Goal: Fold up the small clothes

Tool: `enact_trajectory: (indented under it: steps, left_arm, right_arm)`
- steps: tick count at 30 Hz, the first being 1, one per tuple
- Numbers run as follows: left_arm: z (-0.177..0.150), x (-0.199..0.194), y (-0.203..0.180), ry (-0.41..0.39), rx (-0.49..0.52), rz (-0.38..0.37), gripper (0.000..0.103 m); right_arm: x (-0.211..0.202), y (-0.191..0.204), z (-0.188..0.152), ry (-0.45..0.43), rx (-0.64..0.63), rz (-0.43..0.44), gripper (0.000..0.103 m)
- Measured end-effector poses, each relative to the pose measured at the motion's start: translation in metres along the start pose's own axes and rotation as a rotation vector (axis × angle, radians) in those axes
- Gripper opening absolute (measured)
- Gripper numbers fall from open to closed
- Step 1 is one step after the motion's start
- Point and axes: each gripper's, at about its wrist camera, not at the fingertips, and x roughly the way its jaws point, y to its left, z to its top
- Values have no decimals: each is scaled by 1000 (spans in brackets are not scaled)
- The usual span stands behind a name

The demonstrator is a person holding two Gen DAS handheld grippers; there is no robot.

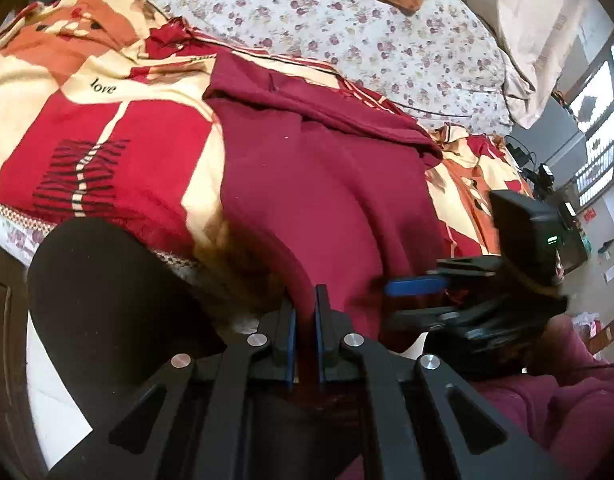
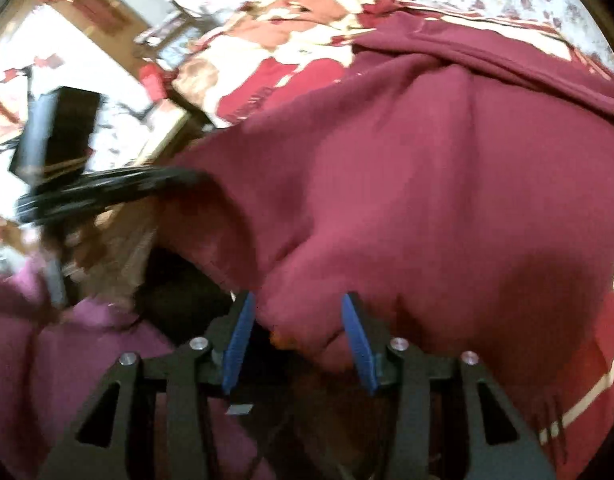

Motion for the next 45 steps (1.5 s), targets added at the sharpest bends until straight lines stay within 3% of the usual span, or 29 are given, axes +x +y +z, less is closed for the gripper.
enact_trajectory:
  steps: [4,6,9,10,11,14,16,20,23,27,28,29,31,35,39,42,45]
  left_arm:
    - [0,-2,2,-6,5,19,0]
    - [0,-1,8,-4,-15,19,0]
    - [-2,7,19,11,-60,9,0]
    - [-3,10,21,17,-71,5,0]
    - [-4,13,22,24,-75,3,0]
    - [-7,21,21,43,-72,2,0]
    - [-7,25,20,52,-72,1,0]
    - [-7,25,19,52,-70,5,0]
    - [-7,25,19,54,-74,11,0]
    - [-4,32,30,56,-124,-2,0]
    - [-3,33,32,57,-134,-6,0]
    - [-4,32,32,56,-135,-8,0]
    - [-2,28,31,44,-117,-10,0]
    - [6,1,36,-40,-122,-74,0]
    - [31,-34,42,-157,-134,-123,0]
    - [53,-46,41,-205,-136,-147,0]
    - [80,-50,39,-233,-119,-159,0]
  right_arm:
    - [23,13,-1,104,-30,47,48]
    - [2,6,-9,70,-19,31,48]
    - [-50,-30,-31,32,138,7,48]
    - [-69,-46,-43,28,203,-3,53]
    - [-84,-56,-58,32,237,-26,61]
    - [-101,-78,-91,100,334,-149,66]
    - [-90,-90,-103,135,409,-175,66]
    - [-51,-114,-116,139,585,-131,66]
    - [-24,-118,-114,180,589,-232,66]
    - [-9,-116,-107,112,610,-136,67]
    - [-6,-115,-107,106,607,-133,60]
    - [-7,-113,-107,101,593,-131,38]
    - [-18,-106,-105,55,563,-82,10]
    - [-66,-87,-99,-65,514,38,9]
    - [-137,-74,-88,-239,471,178,9]
    - [-182,-69,-73,-385,423,243,8]
    - [-203,-81,-51,-481,414,265,8]
